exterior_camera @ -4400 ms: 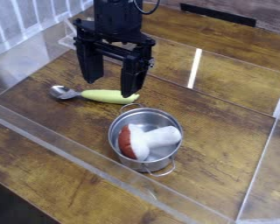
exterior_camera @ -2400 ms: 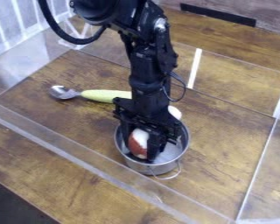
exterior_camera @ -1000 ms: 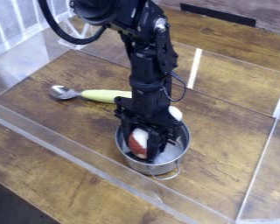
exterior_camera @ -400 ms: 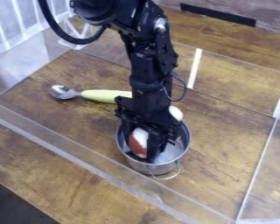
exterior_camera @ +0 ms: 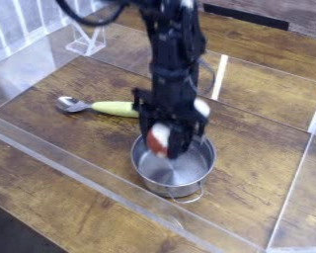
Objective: Remove the mushroom from the silver pot and put it on the table
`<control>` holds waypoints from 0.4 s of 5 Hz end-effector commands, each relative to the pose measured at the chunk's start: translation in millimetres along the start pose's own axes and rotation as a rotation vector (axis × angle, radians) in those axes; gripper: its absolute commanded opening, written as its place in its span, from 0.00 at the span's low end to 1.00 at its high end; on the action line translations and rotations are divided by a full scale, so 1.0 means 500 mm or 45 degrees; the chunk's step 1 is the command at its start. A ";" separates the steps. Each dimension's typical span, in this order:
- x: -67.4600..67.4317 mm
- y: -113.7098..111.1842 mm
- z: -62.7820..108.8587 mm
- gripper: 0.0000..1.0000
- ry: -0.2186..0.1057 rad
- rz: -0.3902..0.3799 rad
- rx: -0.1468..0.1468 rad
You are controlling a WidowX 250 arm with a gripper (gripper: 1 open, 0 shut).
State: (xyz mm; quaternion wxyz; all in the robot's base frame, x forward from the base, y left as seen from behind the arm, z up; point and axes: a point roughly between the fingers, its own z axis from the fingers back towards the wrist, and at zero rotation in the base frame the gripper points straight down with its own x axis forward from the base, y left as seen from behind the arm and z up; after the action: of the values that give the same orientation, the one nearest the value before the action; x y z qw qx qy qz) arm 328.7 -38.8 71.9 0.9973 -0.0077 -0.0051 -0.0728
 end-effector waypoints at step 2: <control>0.068 0.092 0.152 0.00 -0.207 0.120 0.066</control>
State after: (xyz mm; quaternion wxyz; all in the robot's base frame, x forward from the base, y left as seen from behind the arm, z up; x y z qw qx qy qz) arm 362.5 -0.8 123.9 0.9983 0.0089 -0.0497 -0.0278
